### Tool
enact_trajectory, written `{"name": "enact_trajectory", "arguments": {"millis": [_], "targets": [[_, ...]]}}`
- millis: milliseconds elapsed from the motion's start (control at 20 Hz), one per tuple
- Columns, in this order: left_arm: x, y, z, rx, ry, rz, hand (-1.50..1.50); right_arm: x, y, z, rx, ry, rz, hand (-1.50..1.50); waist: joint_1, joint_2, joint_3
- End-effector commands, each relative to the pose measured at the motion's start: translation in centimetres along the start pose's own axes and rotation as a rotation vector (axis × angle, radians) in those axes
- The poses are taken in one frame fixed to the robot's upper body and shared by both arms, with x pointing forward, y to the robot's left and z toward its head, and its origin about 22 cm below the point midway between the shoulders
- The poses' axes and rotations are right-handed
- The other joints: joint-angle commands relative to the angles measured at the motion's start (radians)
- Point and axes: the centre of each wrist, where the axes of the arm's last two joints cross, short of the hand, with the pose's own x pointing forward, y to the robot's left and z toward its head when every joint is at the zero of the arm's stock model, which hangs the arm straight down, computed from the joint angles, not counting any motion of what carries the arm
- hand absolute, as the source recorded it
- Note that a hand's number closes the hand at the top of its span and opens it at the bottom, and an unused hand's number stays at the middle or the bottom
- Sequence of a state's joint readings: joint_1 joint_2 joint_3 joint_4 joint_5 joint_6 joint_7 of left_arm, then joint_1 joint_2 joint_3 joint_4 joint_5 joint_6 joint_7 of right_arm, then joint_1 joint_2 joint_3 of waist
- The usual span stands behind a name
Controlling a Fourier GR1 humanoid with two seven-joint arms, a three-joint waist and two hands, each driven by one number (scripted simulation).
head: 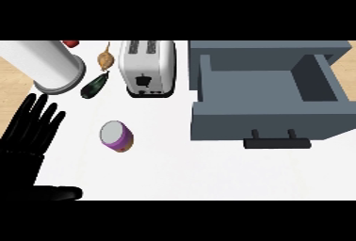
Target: Pick up the can, place it into the drawer and close the drawer
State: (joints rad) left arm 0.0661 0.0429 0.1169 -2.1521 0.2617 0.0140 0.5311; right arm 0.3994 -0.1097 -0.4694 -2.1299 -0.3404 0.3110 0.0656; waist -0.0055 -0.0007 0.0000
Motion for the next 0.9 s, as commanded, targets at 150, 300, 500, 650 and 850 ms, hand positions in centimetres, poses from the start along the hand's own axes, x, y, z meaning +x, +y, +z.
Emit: {"name": "enact_trajectory", "arguments": {"millis": [150, 300, 500, 650, 850], "targets": [[-1.5, 0.0, -3.3, 0.025, 0.036, 0.006, -1.50, 1.4, 0.0, 1.3, 0.002, -0.004, 0.007, -1.50, -0.002, 0.000, 0.000], [-5.0, -1.1, -2.7, 0.000, 0.061, -0.012, -1.50, -1.2, -2.7, 1.7, 0.015, 0.000, -0.005, -1.50, -0.002, 0.000, 0.000], [-7.0, -1.1, -3.9, 0.039, 0.057, -0.016, -1.50, 0.8, -2.4, 0.9, 0.004, -0.013, 0.000, -1.50, 0.000, 0.000, 0.000], [-7.2, -2.2, -5.1, 0.050, 0.067, -0.043, -1.50, 1.8, -2.3, 1.4, 0.005, 0.000, 0.010, -1.50, -0.001, 0.000, 0.000], [-10.9, -0.6, -4.7, 0.079, 0.087, -0.042, -1.50, 2.0, -3.2, 0.4, -0.007, -0.018, 0.001, -1.50, 0.001, 0.001, 0.000]]}}
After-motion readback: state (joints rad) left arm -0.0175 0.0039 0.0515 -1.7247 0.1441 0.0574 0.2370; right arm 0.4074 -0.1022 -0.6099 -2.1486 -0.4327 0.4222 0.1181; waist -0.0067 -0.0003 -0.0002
